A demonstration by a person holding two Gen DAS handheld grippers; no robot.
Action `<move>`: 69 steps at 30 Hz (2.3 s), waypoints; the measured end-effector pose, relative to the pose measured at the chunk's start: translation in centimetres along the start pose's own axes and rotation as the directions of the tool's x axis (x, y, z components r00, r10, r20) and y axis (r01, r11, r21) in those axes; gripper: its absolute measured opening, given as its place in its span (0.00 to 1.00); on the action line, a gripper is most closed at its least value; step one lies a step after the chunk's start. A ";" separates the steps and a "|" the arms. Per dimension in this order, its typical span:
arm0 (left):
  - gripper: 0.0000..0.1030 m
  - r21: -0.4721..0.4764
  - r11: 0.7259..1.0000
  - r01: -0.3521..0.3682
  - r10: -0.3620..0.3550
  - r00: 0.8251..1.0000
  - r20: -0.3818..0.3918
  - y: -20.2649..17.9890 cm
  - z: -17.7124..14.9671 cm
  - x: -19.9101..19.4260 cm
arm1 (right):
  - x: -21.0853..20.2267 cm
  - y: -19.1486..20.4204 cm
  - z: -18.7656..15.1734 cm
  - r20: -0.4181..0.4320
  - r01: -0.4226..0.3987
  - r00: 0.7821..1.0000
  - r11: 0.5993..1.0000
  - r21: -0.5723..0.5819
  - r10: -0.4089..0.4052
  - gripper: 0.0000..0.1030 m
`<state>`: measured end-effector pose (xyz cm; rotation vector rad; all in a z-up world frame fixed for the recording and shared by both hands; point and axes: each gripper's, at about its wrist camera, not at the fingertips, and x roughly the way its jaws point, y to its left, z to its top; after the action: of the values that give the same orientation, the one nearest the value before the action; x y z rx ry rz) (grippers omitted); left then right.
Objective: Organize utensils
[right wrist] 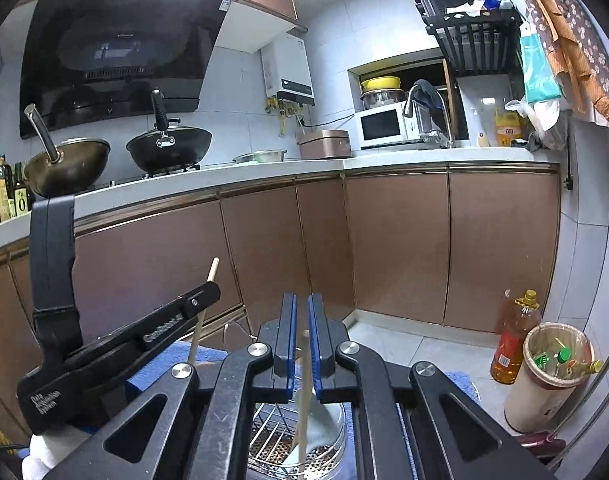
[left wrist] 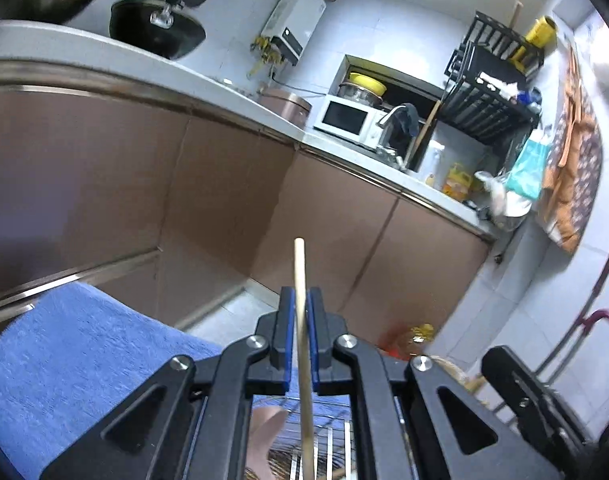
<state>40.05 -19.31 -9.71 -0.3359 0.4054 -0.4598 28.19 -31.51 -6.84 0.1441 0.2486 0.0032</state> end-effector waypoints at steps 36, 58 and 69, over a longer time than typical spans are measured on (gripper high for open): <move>0.05 -0.044 0.959 0.279 -0.280 0.960 -0.025 -1.2 3.3 -3.4 | -4.6 -1.3 2.3 0.051 -0.214 0.976 0.971 0.109 0.209 0.21; 0.22 -0.096 0.938 0.334 -0.346 0.876 -0.337 -0.5 -1.2 -5.1 | -9.9 -7.5 -5.7 -0.092 -0.058 0.992 0.959 0.276 0.087 0.29; 0.23 -0.123 0.971 0.204 -0.238 0.797 -0.555 -2.1 -1.1 -1.8 | -9.7 -9.1 -9.2 -0.131 -0.107 0.977 0.921 0.375 0.167 0.29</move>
<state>37.38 -20.41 -9.30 -0.2981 0.9735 -0.7853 16.38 -39.40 -14.58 0.5365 0.3988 0.1090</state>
